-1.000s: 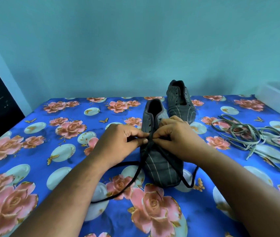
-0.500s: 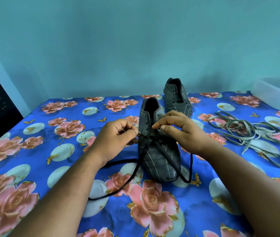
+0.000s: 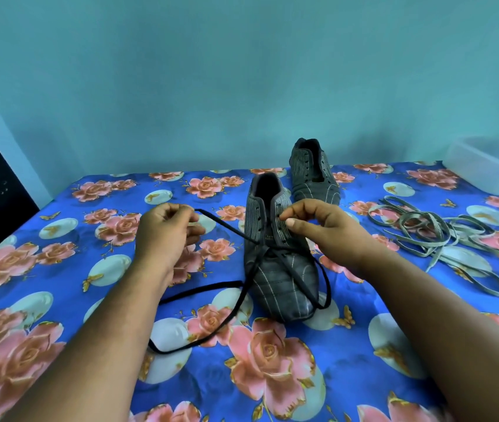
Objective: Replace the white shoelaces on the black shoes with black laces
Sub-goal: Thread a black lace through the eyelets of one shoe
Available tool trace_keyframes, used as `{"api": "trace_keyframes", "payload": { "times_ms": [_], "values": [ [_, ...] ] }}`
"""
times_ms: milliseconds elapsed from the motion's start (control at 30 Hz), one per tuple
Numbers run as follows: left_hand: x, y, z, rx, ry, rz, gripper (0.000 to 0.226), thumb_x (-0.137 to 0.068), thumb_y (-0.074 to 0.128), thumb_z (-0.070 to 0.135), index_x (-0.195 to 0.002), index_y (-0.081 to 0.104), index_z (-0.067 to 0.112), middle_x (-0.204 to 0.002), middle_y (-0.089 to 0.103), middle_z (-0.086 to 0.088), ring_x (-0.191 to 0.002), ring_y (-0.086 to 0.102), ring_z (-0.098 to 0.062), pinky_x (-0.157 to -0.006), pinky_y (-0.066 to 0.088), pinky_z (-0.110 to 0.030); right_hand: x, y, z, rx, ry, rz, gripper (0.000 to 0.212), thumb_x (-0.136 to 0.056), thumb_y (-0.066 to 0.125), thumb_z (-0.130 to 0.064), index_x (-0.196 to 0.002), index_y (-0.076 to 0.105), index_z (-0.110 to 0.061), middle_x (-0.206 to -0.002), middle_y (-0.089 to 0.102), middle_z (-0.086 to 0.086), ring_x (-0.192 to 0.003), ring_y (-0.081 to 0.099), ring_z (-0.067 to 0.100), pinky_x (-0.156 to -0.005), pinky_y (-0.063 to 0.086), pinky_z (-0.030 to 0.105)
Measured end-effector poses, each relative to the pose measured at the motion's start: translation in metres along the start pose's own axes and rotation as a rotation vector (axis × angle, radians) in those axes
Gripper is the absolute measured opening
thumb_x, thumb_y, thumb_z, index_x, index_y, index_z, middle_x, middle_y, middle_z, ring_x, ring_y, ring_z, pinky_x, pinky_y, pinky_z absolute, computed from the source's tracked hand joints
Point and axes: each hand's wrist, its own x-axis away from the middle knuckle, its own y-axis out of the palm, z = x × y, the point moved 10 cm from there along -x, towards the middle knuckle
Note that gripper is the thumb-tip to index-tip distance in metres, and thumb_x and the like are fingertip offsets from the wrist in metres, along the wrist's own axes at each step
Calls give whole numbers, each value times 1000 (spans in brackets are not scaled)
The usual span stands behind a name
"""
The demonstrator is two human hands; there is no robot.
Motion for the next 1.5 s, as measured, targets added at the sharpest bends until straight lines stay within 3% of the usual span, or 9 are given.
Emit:
{"api": "trace_keyframes", "payload": {
  "times_ms": [167, 367, 567, 700, 900, 1000, 1100, 1300, 1500],
  "values": [
    [5, 27, 19, -372, 393, -155, 16, -97, 67, 36, -112, 66, 33, -113, 66, 14, -91, 66, -32, -85, 57, -52, 0, 3, 1, 47, 7, -13, 10, -89, 77, -18, -95, 74, -26, -83, 64, -6, -67, 55, -1, -72, 45, 15],
    [33, 81, 10, -351, 523, -589, 6, -94, 71, 32, -92, 69, 37, -125, 62, 11, -136, 49, -8, -87, 47, -26, 2, 4, 0, 56, 9, -15, 10, -87, 80, -19, -94, 74, -23, -84, 63, -5, -61, 53, -3, -69, 43, 16],
    [35, 77, 12, -293, 437, -608, 3, -92, 73, 27, -91, 70, 28, -119, 62, 17, -134, 48, -5, -85, 41, -3, 1, 5, -1, 61, 7, -16, 11, -86, 81, -18, -94, 74, -23, -83, 63, -4, -61, 52, -4, -68, 44, 15],
    [37, 80, 13, -330, 530, -633, 5, -89, 76, 23, -91, 72, 22, -104, 61, 20, -119, 54, -1, -101, 48, -30, 1, 5, 0, 66, 8, -16, 11, -86, 80, -18, -94, 74, -23, -83, 63, -4, -62, 52, -3, -68, 45, 16],
    [3, 40, 18, -434, 492, -290, 13, -94, 70, 23, -83, 67, 28, -104, 62, 6, -98, 64, -27, -76, 54, -43, 2, 5, -1, 77, 2, -28, 11, -86, 80, -18, -95, 74, -22, -85, 63, -3, -62, 52, -3, -67, 42, 12],
    [-24, -13, 21, -654, 435, 87, 9, -95, 67, 34, -89, 70, 28, -116, 66, -3, -111, 60, -30, -89, 51, -46, 1, 5, -1, 91, -5, -31, 11, -87, 80, -19, -95, 74, -23, -82, 62, -7, -63, 52, -3, -70, 43, 16],
    [-24, -19, 22, -744, 461, 170, 18, -94, 64, 45, -95, 72, 29, -121, 66, -6, -118, 58, -34, -90, 51, -49, 1, 4, -1, 111, -7, -27, 10, -87, 80, -21, -94, 74, -23, -81, 61, -9, -62, 52, -4, -72, 43, 20],
    [29, 70, 20, -413, 588, -504, 38, -86, 62, 68, -91, 70, 31, -106, 64, 14, -105, 66, -16, -81, 57, -42, 1, 5, -4, 136, -24, -33, 8, -87, 80, -20, -92, 74, -23, -80, 61, -8, -61, 50, -4, -71, 43, 21],
    [35, 74, 20, -332, 502, -531, 10, -91, 74, 21, -87, 68, 14, -100, 61, 14, -95, 65, -4, -77, 57, -26, 2, 5, -8, 185, -37, -30, 5, -87, 79, -18, -88, 75, -20, -86, 65, -2, -63, 54, -5, -71, 46, 14]
  ]
}}
